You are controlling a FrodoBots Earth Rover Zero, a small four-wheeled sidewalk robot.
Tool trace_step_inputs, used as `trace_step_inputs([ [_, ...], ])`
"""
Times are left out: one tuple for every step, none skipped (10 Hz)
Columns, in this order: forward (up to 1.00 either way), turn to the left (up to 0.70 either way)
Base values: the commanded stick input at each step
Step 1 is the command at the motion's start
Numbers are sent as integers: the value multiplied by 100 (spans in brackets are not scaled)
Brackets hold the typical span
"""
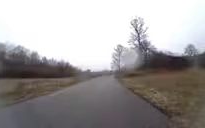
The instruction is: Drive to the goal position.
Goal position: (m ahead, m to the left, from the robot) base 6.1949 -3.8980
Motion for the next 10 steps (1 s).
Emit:
trace_step_inputs([
  [70, 0],
  [70, 0],
  [70, 0],
  [70, 0],
  [70, 0],
  [70, 0],
  [70, 0],
  [70, 0],
  [70, 0],
  [70, 0],
])
